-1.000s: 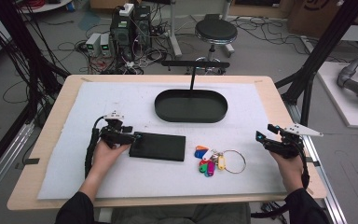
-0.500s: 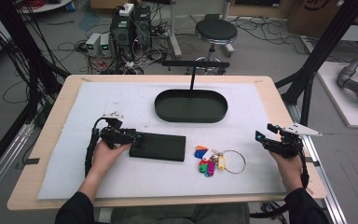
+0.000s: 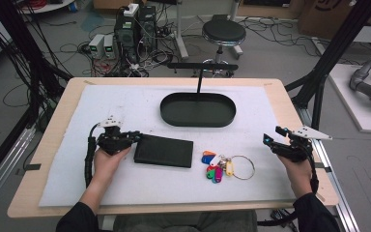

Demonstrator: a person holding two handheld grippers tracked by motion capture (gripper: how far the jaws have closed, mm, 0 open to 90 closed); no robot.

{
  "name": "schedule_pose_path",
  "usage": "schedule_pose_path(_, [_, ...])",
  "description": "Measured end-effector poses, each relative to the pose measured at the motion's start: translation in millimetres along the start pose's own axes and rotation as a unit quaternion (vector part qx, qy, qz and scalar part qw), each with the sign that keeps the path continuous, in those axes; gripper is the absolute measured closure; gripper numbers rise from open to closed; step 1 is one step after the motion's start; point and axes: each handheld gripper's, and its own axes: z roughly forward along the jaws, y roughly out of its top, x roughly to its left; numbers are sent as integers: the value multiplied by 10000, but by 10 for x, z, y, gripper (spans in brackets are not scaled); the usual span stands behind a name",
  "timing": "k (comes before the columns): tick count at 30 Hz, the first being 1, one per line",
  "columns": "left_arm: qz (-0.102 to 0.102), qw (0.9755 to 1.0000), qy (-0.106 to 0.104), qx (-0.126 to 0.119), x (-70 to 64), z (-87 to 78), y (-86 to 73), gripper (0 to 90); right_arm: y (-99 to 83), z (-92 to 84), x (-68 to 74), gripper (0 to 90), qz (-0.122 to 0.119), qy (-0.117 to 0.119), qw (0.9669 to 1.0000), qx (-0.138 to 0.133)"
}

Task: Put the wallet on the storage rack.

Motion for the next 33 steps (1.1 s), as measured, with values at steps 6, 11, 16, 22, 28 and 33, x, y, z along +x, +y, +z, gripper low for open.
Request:
schedule_pose_path(6, [526, 9976, -50, -451, -124, -115, 40, 781, 62, 32, 79, 345, -15, 202, 9997, -156])
schedule_pose_path(11, [791, 9938, -136, -768, -201, -181, 47, 798, 121, 71, 187, 345, -15, 398, 9988, -270])
schedule_pose_path(16, [993, 9903, -220, -946, -250, -244, 39, 821, 216, 172, 388, 344, -52, 876, 9954, -392])
schedule_pose_path(22, [1258, 9858, -282, -1074, -306, -314, 30, 841, 305, 325, 647, 334, -37, 1545, 9873, -367])
schedule_pose_path(28, [1366, 9840, -302, -1105, -315, -329, 24, 844, 421, 587, 953, 336, -278, 2067, 9779, -170])
schedule_pose_path(33, [1540, 9814, -312, -1101, -354, -323, 43, 845, 478, 787, 1121, 351, -408, 2370, 9706, 108])
